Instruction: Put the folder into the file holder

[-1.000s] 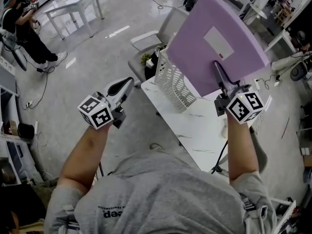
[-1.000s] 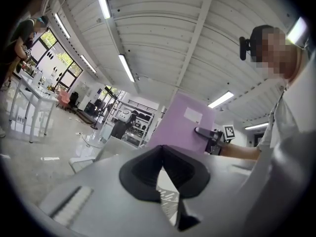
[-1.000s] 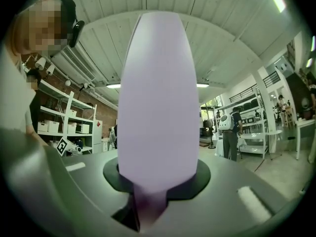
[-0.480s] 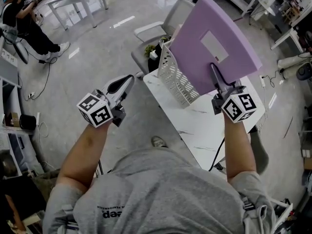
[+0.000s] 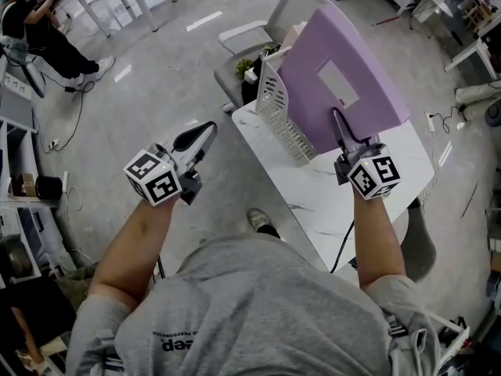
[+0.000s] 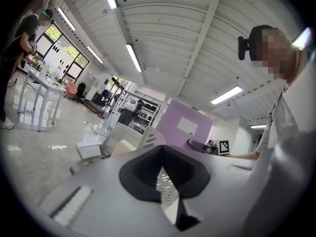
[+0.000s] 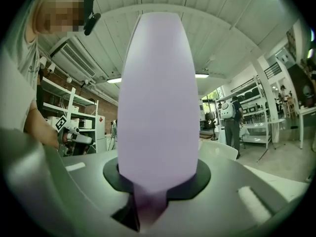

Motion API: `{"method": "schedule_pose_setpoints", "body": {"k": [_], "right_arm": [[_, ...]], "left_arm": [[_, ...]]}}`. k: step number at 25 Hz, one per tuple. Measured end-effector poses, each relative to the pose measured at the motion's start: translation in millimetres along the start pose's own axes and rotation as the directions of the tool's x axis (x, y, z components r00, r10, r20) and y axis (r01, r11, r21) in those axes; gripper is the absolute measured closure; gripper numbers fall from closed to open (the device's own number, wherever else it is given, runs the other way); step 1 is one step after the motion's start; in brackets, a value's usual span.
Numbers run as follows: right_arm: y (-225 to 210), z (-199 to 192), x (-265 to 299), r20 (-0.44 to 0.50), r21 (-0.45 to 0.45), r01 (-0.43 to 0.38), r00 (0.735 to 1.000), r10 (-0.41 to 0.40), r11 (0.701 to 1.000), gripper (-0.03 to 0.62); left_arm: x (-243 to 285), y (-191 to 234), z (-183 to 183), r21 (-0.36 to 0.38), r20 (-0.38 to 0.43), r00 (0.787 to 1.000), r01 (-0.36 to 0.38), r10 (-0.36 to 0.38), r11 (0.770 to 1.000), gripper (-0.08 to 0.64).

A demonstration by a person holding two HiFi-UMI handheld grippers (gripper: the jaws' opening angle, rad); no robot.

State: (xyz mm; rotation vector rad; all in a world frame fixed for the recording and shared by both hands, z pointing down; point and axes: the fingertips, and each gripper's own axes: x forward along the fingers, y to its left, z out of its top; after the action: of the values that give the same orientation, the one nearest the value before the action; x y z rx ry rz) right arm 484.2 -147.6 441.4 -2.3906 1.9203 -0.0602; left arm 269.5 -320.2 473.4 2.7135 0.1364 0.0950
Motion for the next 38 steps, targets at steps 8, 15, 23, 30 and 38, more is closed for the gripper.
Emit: {"method": "schedule_pose_setpoints", "body": {"k": [8, 15, 23, 30, 38], "right_arm": [[-1, -22, 6, 0.001, 0.007, -0.001, 1.0, 0.001, 1.0, 0.477], [2, -51, 10, -0.029, 0.012, 0.0, 1.0, 0.001, 1.0, 0.474], [9, -105, 22, -0.133, -0.062, 0.003, 0.991, -0.011, 0.998, 0.454], [9, -146, 15, -0.26, -0.071, 0.009, 0.965, -0.027, 0.997, 0.35], [13, -140, 10, -0.275, -0.077, 0.025, 0.96, -0.045, 0.997, 0.302]], "left_arm": [[1, 3, -13, -0.012, -0.029, 1.0, -0.007, 0.006, 1.0, 0.5], [3, 3, -21, -0.015, -0.048, 0.999, -0.01, 0.009, 1.0, 0.5], [-5, 10, -29, -0.015, -0.073, 0.997, -0.023, 0.021, 1.0, 0.5], [-17, 16, -35, -0.043, -0.074, 0.996, -0.051, 0.048, 0.998, 0.5], [-27, 9, -34, -0.054, -0.059, 0.997, -0.042, 0.039, 0.998, 0.5]]}}
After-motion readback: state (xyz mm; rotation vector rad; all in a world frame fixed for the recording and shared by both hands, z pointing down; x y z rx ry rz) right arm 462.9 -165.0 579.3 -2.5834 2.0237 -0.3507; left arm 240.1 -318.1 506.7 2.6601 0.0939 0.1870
